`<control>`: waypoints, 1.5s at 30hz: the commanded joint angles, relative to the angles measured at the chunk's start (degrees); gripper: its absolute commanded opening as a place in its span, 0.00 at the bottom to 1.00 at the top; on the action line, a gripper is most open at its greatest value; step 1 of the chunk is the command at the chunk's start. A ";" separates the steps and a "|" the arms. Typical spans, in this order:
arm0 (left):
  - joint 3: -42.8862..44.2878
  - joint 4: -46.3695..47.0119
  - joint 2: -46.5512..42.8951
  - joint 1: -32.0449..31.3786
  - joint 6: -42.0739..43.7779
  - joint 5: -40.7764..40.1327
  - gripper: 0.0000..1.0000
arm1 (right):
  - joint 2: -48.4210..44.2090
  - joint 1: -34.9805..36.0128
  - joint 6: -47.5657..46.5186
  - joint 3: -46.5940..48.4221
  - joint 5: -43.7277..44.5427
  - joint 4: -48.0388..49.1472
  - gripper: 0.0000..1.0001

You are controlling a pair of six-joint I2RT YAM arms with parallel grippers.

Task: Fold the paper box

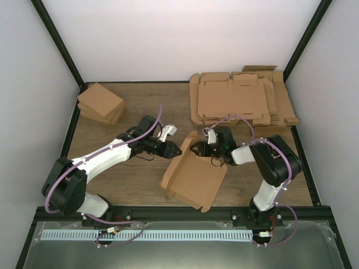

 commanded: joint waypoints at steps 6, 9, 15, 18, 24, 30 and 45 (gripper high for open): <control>0.14 -2.21 0.83 -0.77 0.89 -2.75 0.34 | 0.93 -0.36 -1.71 0.57 -8.86 3.00 0.38; 0.20 -2.19 0.84 -0.77 0.94 -2.74 0.34 | -0.19 -0.35 -2.36 -0.17 -10.13 3.04 0.32; 0.26 -2.28 0.75 -0.94 0.70 -3.08 0.34 | -2.23 -0.30 -3.12 -1.52 -9.77 1.02 0.30; 0.31 -2.37 0.76 -0.95 0.70 -3.23 0.34 | -3.31 -0.30 -4.20 -2.77 -9.73 0.95 0.30; 0.73 -2.47 1.09 -1.28 0.61 -3.19 0.34 | -2.28 -0.28 -4.93 -3.49 -11.50 1.21 0.26; 1.68 -3.20 1.75 -2.01 0.70 -3.46 0.34 | -0.70 -0.28 -4.62 -4.03 -11.54 2.40 0.26; 4.16 -6.24 3.89 -5.62 0.96 -7.22 0.34 | -1.15 -0.25 -2.88 -5.96 -7.70 5.65 0.26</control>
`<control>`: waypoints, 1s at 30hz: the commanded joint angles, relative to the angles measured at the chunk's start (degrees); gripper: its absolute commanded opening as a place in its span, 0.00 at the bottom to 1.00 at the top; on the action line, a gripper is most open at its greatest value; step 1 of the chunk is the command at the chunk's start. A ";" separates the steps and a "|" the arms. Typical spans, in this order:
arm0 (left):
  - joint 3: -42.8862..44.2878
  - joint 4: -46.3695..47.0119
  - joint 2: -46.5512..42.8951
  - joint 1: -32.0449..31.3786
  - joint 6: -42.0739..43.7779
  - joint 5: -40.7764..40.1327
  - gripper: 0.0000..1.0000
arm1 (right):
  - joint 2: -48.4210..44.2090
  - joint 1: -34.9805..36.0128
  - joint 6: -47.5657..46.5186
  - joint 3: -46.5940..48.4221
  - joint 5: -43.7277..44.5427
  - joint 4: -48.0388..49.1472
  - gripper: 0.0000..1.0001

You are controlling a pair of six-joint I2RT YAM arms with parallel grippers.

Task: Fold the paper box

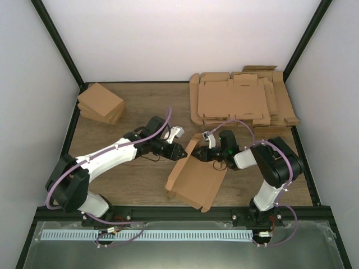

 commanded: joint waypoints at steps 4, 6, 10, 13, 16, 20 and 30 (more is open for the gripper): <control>0.47 -3.96 2.06 -0.55 1.00 -4.22 0.34 | -4.73 0.19 -0.81 -3.00 4.07 -2.11 0.35; 0.57 -4.08 2.15 -0.54 1.05 -4.69 0.34 | -6.92 0.16 -1.69 -3.88 5.46 -2.76 0.37; 0.76 -4.08 2.42 -0.46 0.96 -4.82 0.34 | -9.89 0.12 -3.92 -4.47 8.01 -4.51 0.39; 0.84 -4.15 2.33 -0.52 1.07 -4.76 0.34 | -12.20 0.14 -5.61 -4.50 9.99 -5.67 0.39; 0.93 -4.26 2.11 -0.52 1.05 -4.83 0.34 | -15.42 0.12 -7.02 -4.56 12.99 -6.46 0.39; 0.85 -4.26 2.06 -0.56 1.14 -4.79 0.34 | -22.09 0.13 -8.54 -7.10 19.80 -4.97 0.39; 0.92 -3.86 2.06 -0.50 1.05 -4.39 0.34 | -36.26 0.16 -12.29 -11.97 30.50 4.75 0.57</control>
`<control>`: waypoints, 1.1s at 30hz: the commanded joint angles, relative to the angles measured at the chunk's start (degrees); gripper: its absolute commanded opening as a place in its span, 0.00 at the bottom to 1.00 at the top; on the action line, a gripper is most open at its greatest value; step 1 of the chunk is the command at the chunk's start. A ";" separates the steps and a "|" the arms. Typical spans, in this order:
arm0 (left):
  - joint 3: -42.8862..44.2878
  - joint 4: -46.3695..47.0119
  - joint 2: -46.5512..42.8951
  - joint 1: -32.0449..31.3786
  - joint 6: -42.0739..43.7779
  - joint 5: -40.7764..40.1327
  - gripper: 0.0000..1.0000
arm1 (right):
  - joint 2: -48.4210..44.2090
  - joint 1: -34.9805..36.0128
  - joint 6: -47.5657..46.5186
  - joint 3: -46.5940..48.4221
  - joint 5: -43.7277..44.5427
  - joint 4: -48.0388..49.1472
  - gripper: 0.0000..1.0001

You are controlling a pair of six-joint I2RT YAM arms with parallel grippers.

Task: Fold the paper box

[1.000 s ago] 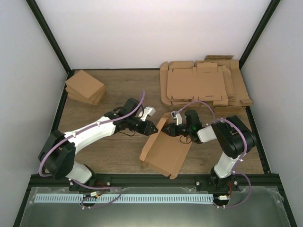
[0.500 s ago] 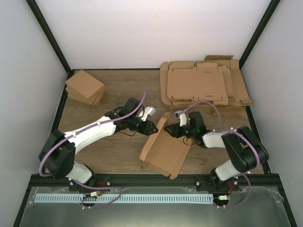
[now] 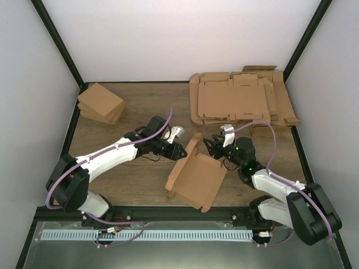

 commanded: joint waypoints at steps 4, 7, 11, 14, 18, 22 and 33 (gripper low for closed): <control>0.02 -2.75 1.56 -0.18 1.12 -2.63 0.34 | -7.95 0.22 -2.16 0.61 8.99 3.69 0.83; -0.14 -2.67 1.52 -0.11 1.12 -2.61 0.34 | -7.63 0.13 0.93 6.11 13.33 -4.90 0.96; -0.33 -2.38 1.43 -0.19 1.12 -2.56 0.34 | -2.16 0.18 -2.54 14.25 14.50 -15.63 0.72; -0.26 -2.39 1.47 -0.16 1.17 -2.47 0.34 | 1.67 0.12 -4.37 15.80 14.50 -16.74 0.82; -0.21 -2.33 1.52 -0.11 1.20 -2.07 0.34 | 1.72 0.09 -10.21 8.09 10.69 -2.68 0.83; -0.10 -2.13 1.56 -0.18 1.29 -1.79 0.34 | 1.88 -0.80 -16.44 5.77 3.21 -0.12 0.81; 0.28 -3.01 1.41 -0.18 2.17 -1.83 0.34 | 5.00 -1.09 -19.46 10.62 -4.42 -10.14 0.75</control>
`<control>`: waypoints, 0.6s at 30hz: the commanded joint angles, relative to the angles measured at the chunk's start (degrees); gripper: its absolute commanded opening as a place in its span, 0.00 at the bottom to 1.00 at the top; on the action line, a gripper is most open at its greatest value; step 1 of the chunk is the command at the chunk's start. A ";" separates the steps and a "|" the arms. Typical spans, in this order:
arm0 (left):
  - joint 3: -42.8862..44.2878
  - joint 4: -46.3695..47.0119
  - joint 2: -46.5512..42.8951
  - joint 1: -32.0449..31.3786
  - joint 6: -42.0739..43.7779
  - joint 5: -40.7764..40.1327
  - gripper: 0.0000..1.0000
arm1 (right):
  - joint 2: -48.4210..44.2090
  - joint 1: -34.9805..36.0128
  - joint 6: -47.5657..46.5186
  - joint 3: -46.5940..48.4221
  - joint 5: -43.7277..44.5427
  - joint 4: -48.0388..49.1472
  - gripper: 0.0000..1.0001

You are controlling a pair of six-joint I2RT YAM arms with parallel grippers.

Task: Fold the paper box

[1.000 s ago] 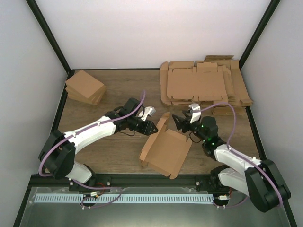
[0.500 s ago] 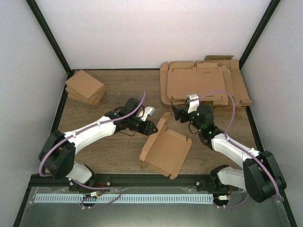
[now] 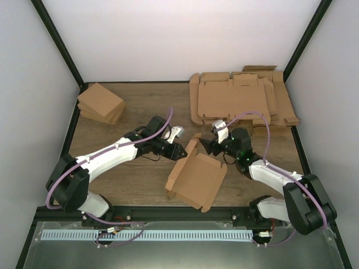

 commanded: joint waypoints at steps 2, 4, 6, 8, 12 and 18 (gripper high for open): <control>0.10 -2.99 1.30 -0.12 1.29 -2.01 0.34 | 0.98 -0.37 -2.36 3.43 -4.72 -3.75 0.74; 0.09 -2.98 1.21 -0.17 1.34 -2.01 0.34 | 1.07 -0.37 -1.60 3.65 -4.74 -4.32 0.74; 0.07 -2.99 1.26 -0.16 1.35 -1.93 0.34 | 1.41 -0.37 -0.77 4.03 -6.04 -5.88 0.74; 0.15 -3.07 1.21 -0.14 1.47 -1.77 0.34 | 0.95 -0.37 0.29 3.74 -6.85 -6.11 0.74; 0.45 -2.99 1.53 -0.16 1.92 -1.37 0.34 | 0.83 -2.53 3.49 3.24 -9.21 -5.85 0.74; 1.12 -3.30 1.81 -0.13 2.89 -0.78 0.34 | 4.29 -4.69 6.10 2.65 -13.98 -1.65 0.75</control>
